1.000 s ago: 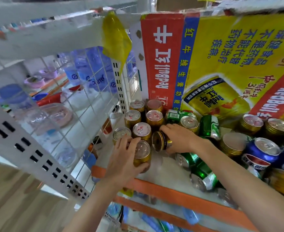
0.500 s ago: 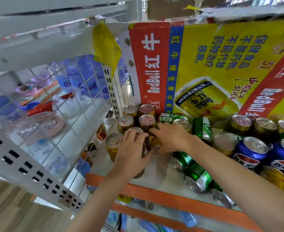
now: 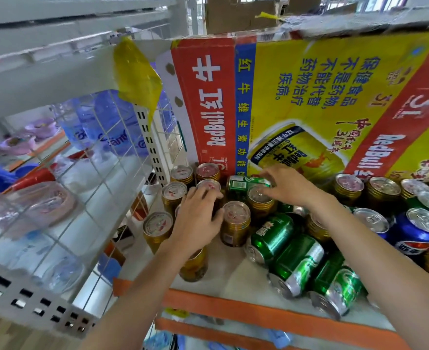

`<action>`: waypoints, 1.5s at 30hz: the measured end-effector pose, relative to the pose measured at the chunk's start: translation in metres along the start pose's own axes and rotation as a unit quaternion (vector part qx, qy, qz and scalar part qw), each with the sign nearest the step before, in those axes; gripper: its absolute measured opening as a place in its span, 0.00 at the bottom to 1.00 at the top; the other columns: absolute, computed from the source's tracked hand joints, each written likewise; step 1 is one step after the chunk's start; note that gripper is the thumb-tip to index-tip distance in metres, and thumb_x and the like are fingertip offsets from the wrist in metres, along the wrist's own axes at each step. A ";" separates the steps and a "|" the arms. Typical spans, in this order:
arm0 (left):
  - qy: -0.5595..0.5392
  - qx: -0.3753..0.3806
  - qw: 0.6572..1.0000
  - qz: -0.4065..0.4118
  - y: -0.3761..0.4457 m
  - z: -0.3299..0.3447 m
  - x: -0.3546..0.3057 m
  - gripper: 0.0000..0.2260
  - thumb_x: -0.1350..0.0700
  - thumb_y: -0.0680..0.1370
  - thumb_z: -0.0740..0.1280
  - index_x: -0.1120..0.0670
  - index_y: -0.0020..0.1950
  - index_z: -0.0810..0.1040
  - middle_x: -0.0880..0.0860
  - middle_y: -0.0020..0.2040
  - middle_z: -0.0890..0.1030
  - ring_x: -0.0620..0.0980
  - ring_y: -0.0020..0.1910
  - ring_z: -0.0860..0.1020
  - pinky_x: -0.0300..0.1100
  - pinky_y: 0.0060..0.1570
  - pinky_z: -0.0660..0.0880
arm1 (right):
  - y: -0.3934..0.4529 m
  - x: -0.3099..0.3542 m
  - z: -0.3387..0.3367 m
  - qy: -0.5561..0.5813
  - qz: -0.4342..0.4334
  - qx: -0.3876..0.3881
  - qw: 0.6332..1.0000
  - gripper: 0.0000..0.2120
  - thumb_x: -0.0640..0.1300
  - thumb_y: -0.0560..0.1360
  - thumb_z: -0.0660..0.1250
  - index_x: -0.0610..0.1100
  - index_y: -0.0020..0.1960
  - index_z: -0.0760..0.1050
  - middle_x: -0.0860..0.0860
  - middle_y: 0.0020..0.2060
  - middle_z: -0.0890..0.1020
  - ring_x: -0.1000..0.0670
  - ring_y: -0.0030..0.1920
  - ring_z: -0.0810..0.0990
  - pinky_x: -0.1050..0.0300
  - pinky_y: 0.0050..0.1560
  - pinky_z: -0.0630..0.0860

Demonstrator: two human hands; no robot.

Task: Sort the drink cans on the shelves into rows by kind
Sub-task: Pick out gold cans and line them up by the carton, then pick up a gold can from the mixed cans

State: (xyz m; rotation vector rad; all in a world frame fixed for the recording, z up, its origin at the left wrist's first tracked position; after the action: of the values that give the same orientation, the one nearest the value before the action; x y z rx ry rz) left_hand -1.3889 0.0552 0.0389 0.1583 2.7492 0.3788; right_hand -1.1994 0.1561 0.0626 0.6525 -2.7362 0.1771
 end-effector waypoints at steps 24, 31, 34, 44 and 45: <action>0.178 0.214 0.954 0.108 0.134 0.059 -0.010 0.21 0.56 0.75 0.68 0.59 0.66 0.69 0.56 0.65 0.65 0.57 0.61 0.71 0.51 0.53 0.72 | 0.012 -0.032 0.007 0.172 0.172 0.016 0.970 0.18 0.44 0.81 0.54 0.39 0.68 0.69 0.40 0.63 0.75 0.40 0.62 0.73 0.54 0.58 0.70; -0.008 0.213 0.976 0.047 0.123 0.038 0.006 0.27 0.55 0.72 0.72 0.61 0.66 0.64 0.60 0.64 0.70 0.56 0.63 0.70 0.43 0.58 0.66 | 0.032 -0.002 0.015 0.418 0.134 -0.020 0.898 0.13 0.38 0.79 0.57 0.42 0.60 0.75 0.51 0.47 0.78 0.52 0.48 0.75 0.63 0.47 0.71; -0.063 0.195 0.978 0.036 0.118 0.032 0.011 0.30 0.54 0.69 0.75 0.57 0.66 0.64 0.57 0.63 0.71 0.54 0.61 0.71 0.43 0.57 0.68 | 0.032 0.007 0.013 0.337 0.074 -0.007 0.939 0.16 0.35 0.78 0.56 0.43 0.63 0.75 0.49 0.56 0.78 0.52 0.56 0.74 0.61 0.56 0.67; -0.089 0.073 0.988 0.101 0.093 0.003 -0.015 0.15 0.53 0.77 0.67 0.54 0.62 0.73 0.50 0.58 0.71 0.44 0.56 0.71 0.30 0.51 0.61 | 0.002 -0.048 -0.015 -0.002 0.097 0.095 0.991 0.16 0.39 0.79 0.57 0.42 0.65 0.74 0.45 0.65 0.75 0.44 0.62 0.74 0.51 0.62 0.71; -0.092 0.082 0.987 0.105 0.090 0.004 -0.019 0.14 0.52 0.77 0.67 0.54 0.61 0.74 0.49 0.57 0.71 0.44 0.56 0.72 0.30 0.50 0.62 | -0.001 -0.055 -0.014 -0.005 0.109 0.095 0.990 0.15 0.40 0.79 0.57 0.39 0.63 0.75 0.42 0.64 0.76 0.42 0.62 0.75 0.49 0.62 0.72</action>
State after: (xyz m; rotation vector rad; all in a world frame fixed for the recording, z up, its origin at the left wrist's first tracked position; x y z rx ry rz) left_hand -1.3640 0.1395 0.0674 0.5013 2.5849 0.1810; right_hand -1.1484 0.1810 0.0571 0.3999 -2.8180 0.4913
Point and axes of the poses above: each hand's wrist, its own y-axis towards the middle knuckle, its own z-axis out of the palm, x = y × z, the point moved 2 cm from there along y, towards the middle knuckle
